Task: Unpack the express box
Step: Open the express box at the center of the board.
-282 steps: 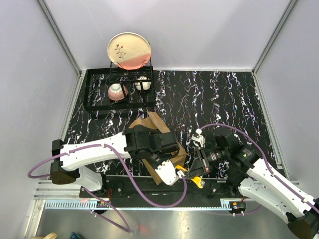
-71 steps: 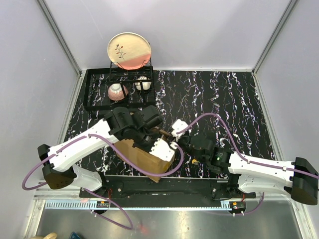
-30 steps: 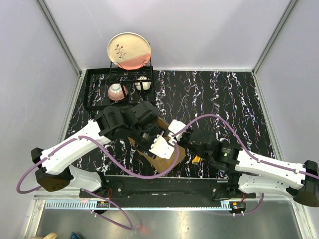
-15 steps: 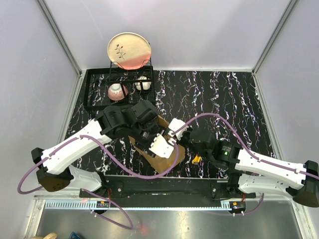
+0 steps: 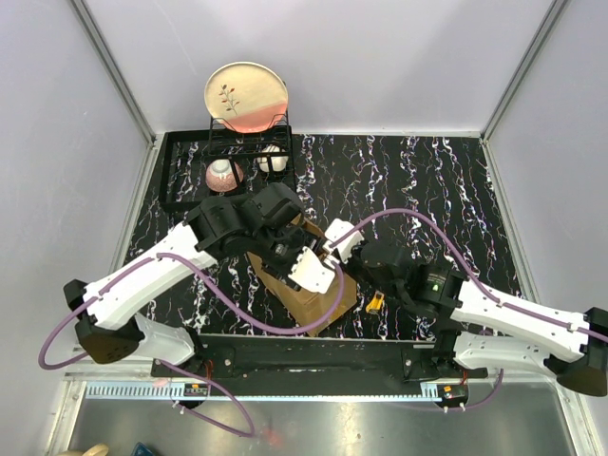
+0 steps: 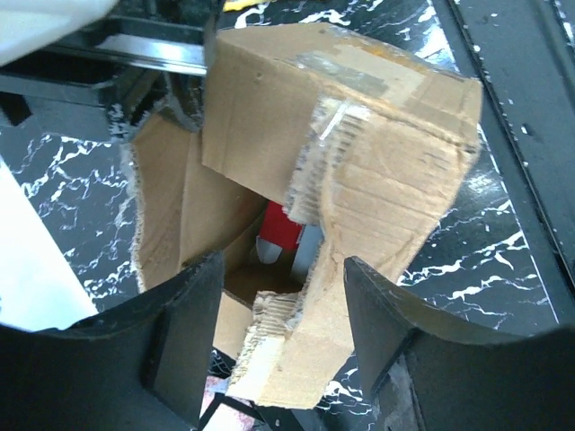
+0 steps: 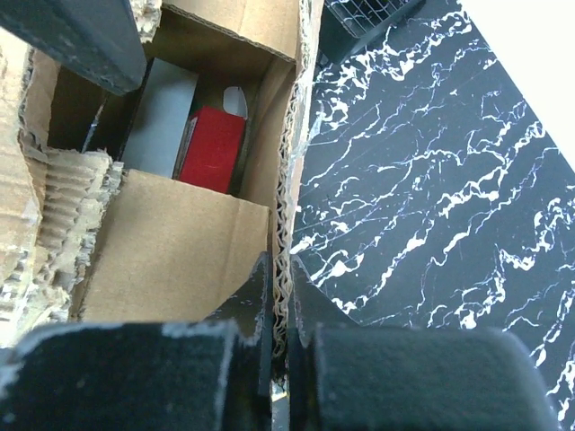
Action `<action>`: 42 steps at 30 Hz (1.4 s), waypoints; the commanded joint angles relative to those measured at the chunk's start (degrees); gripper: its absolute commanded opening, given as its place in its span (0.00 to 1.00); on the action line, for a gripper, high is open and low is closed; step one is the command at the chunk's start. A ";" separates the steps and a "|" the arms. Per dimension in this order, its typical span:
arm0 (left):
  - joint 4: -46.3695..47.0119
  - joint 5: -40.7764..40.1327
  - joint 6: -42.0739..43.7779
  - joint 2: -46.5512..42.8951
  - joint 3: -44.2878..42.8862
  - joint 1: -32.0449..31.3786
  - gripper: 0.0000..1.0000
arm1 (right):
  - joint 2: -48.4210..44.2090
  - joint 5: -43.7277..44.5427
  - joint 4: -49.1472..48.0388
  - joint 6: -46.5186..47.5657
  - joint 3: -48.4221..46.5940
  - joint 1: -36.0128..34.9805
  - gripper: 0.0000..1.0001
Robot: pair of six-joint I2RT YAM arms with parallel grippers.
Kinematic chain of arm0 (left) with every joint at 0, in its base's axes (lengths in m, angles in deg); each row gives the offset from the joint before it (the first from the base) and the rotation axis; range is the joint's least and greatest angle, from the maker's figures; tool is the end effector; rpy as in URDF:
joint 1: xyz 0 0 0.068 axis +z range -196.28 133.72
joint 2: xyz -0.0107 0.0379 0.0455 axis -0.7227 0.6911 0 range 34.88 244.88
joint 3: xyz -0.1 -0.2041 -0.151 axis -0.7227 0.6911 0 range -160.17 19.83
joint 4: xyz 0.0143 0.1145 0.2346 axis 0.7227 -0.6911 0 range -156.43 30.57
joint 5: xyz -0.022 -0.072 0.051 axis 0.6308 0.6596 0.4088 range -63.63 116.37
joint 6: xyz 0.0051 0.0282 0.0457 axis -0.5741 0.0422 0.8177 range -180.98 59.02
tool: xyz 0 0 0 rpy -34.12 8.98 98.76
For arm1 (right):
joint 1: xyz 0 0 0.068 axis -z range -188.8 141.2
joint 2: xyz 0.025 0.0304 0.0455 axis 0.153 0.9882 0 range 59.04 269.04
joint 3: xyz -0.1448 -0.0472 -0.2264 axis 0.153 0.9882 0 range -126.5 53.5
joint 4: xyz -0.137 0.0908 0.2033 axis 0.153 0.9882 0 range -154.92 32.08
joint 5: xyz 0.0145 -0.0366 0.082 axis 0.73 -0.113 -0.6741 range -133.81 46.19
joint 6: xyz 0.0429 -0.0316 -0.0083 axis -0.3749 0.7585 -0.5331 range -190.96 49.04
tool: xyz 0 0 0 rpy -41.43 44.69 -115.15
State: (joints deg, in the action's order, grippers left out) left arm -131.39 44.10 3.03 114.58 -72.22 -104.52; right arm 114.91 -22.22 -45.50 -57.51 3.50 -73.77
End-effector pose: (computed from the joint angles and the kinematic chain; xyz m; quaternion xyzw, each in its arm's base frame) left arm 0.1245 -0.2216 0.3911 0.8545 0.4252 -0.1355 0.2660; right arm 0.1045 0.1925 0.3210 -0.4469 0.7063 0.0860 0.5421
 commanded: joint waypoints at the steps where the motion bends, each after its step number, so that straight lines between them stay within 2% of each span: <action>1: -10.85 -8.57 -2.39 2.23 8.53 -3.19 0.58 | -0.42 -4.62 -19.68 -7.12 -11.78 -0.08 0.00; 4: -2.94 -16.31 -4.23 -1.81 12.15 -3.38 0.55 | 0.11 -5.58 -19.68 -11.68 -13.02 1.76 0.00; 6: 3.20 -18.78 -6.08 -4.02 12.60 -2.85 0.59 | -0.24 -6.72 -20.03 -15.37 -12.41 2.74 0.00; 8: 6.99 -18.70 -9.68 -7.79 12.25 -1.18 0.61 | -0.85 -7.60 -21.96 -16.70 -10.74 3.70 0.00; 12: 20.51 -19.85 -16.80 -15.96 14.35 2.42 0.68 | -2.35 -9.01 -23.55 -16.27 -8.80 3.89 0.00; 18: 30.64 -23.01 -23.75 -23.88 15.15 8.48 0.79 | -5.16 -11.74 -24.52 -14.77 -5.29 3.88 0.00; 20: 28.13 -19.34 -24.02 -24.07 13.57 9.45 0.79 | -5.34 -11.04 -24.17 -14.68 -5.02 3.80 0.00; 24: 17.85 -4.42 -21.04 -24.15 14.52 9.46 0.80 | -4.81 -10.95 -23.81 -14.16 -5.90 3.80 0.00; 27: 14.06 0.09 -17.35 -22.15 15.68 9.37 0.81 | -4.81 -12.18 -23.99 -13.80 -6.43 3.80 0.00; 31: 6.85 4.32 -13.58 -16.52 11.73 9.37 0.81 | -4.37 -12.44 -23.81 -11.00 -6.95 3.80 0.00; 35: 6.22 5.20 -11.54 -13.35 11.90 8.93 0.84 | -3.94 -15.07 -24.17 -9.50 -7.31 3.80 0.00; 38: -1.75 8.62 -8.12 -9.40 7.43 7.27 0.85 | -3.58 -14.56 -23.20 -8.80 -7.75 3.80 0.00; 39: -7.95 9.24 -7.15 -6.95 5.41 6.13 0.85 | -3.76 -14.38 -23.11 -8.53 -7.57 3.80 0.00; 42: -14.94 8.38 -4.16 -4.91 3.29 5.77 0.84 | -3.76 -13.41 -22.41 -7.39 -7.48 3.80 0.00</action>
State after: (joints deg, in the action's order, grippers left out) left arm -131.46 48.10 -6.45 107.93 -64.42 -97.72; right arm 112.73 -37.02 -57.69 -67.28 -0.02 -70.10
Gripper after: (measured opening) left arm 0.842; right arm 0.029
